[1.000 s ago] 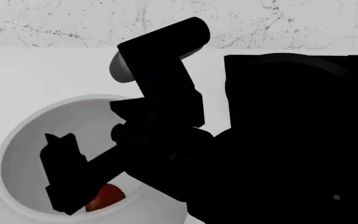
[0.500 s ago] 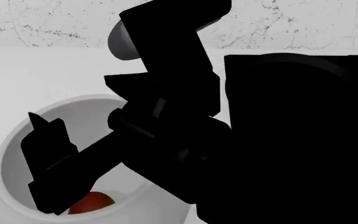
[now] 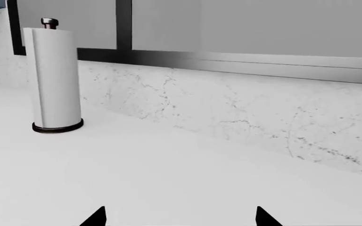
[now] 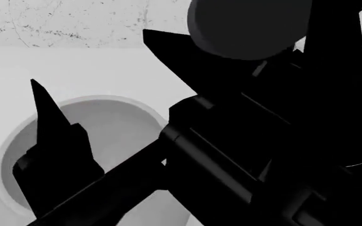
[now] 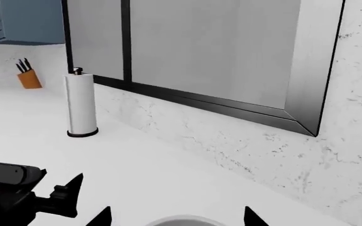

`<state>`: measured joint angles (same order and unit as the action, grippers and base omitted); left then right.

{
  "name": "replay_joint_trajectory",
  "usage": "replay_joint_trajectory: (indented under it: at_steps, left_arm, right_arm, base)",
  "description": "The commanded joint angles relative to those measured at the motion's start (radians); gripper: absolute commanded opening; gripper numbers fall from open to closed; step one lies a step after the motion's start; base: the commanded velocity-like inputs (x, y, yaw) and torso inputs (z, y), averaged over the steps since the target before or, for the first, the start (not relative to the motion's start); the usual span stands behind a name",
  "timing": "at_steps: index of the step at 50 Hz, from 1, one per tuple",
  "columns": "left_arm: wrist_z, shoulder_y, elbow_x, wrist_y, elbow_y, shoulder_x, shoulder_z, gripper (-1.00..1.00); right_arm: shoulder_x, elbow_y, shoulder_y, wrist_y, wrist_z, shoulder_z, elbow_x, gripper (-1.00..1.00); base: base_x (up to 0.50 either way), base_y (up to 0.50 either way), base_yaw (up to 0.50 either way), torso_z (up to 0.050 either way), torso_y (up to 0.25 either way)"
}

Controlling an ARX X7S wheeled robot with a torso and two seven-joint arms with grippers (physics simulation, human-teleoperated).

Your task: Pick the mango from the pan and place it in the bowl.

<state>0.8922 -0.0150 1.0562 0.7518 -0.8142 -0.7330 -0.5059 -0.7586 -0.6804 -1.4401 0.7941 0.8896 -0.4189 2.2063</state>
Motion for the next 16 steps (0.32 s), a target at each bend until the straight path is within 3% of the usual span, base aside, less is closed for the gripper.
replay_joint_trajectory:
  at_steps: [1, 6, 10, 16]
  left_arm:
    - [-0.005, 0.010, -0.008, -0.004, 0.002, 0.002, 0.022, 1.00]
    - [-0.008, 0.014, -0.010, -0.006, 0.006, 0.002, 0.028, 1.00]
    - [-0.014, 0.021, -0.017, -0.009, 0.009, 0.003, 0.041, 1.00]
    - [-0.024, 0.033, -0.035, -0.017, 0.019, 0.011, 0.070, 1.00]
  right_arm:
    - [-0.133, -0.142, 0.068, -0.068, 0.042, 0.129, 0.055, 1.00]
    - [-0.203, -0.222, 0.167, -0.119, 0.046, 0.229, 0.056, 1.00]
    - [-0.283, -0.293, 0.310, -0.177, 0.036, 0.385, 0.066, 1.00]
    - [-0.298, -0.363, 0.659, -0.151, 0.051, 0.825, 0.132, 1.00]
  base:
    - [0.00, 0.00, 0.00, 0.000, 0.000]
    - [0.00, 0.00, 0.00, 0.000, 0.000]
    - [0.00, 0.00, 0.00, 0.000, 0.000]
    - [0.00, 0.00, 0.00, 0.000, 0.000]
